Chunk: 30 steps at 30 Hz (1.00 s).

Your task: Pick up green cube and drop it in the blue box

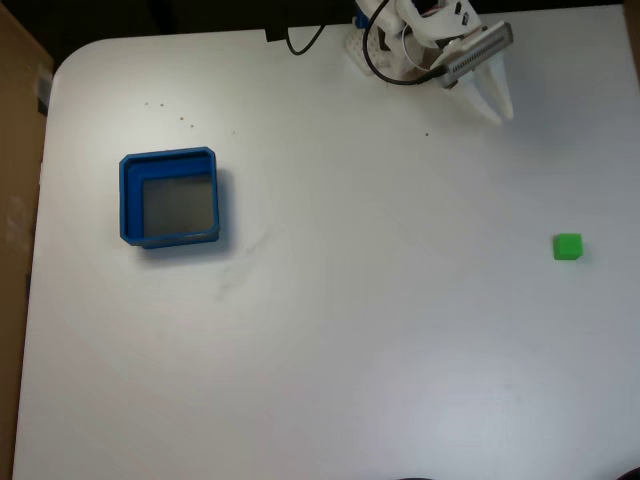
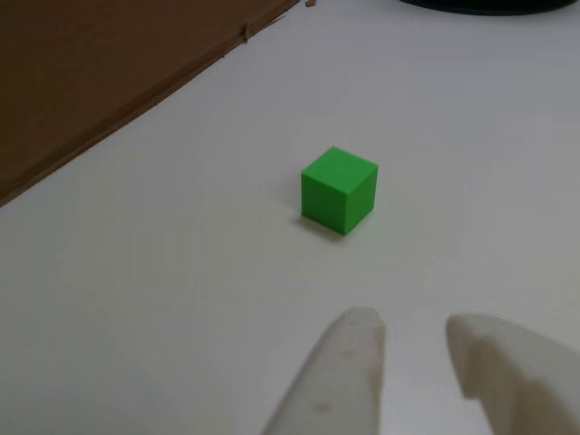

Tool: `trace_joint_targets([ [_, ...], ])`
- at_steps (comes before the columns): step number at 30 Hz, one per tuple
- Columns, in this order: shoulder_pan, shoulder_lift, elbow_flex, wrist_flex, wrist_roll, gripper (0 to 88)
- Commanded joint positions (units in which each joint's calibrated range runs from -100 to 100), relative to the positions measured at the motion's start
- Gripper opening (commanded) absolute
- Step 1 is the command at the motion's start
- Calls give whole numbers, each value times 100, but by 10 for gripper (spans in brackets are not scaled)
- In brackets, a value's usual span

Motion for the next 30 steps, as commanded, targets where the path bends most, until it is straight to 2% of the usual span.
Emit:
trace_joint_targets([
  [1,-11,-91,9,-88,-10,13],
  [11,-18,853,-660,-121,-15,13],
  [30,-40,5283,-4878,-96,24,14],
])
